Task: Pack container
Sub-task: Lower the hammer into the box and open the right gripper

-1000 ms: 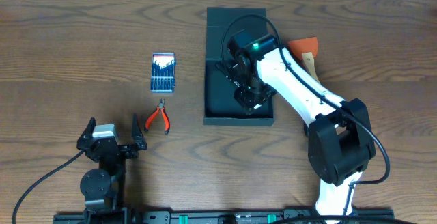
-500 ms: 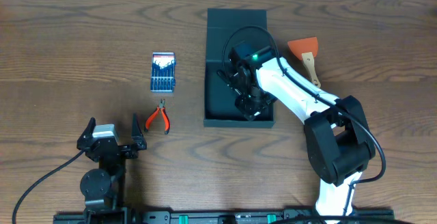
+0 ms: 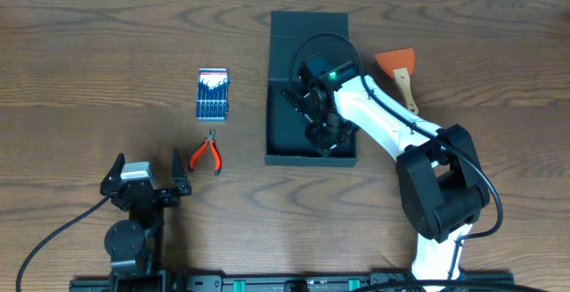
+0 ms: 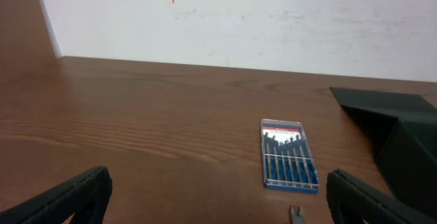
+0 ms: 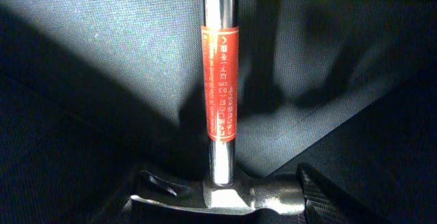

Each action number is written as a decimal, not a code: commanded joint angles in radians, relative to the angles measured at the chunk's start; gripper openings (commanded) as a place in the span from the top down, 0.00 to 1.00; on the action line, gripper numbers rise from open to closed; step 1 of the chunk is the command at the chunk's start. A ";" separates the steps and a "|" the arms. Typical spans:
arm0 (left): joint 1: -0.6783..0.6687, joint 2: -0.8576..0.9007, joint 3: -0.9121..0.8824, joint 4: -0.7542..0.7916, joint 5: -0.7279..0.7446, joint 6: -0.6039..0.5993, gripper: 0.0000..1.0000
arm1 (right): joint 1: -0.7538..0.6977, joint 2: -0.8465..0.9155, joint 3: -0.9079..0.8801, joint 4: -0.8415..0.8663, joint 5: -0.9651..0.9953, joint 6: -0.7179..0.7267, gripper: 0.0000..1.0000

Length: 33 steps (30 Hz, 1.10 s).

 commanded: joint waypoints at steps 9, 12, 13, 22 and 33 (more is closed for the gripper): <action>-0.005 -0.006 -0.011 -0.040 0.011 0.017 0.02 | -0.003 0.005 -0.005 0.005 -0.008 -0.008 0.27; -0.005 -0.006 -0.011 -0.040 0.011 0.017 0.02 | -0.003 0.005 -0.005 0.005 -0.008 -0.009 0.25; -0.005 -0.006 -0.011 -0.040 0.011 0.017 0.01 | -0.003 0.005 -0.005 0.005 -0.008 -0.008 0.25; -0.005 -0.006 -0.011 -0.040 0.011 0.017 0.01 | -0.003 0.005 0.007 0.009 -0.008 -0.009 0.26; -0.005 -0.006 -0.011 -0.040 0.011 0.017 0.02 | -0.004 0.005 0.316 -0.094 0.001 0.009 0.26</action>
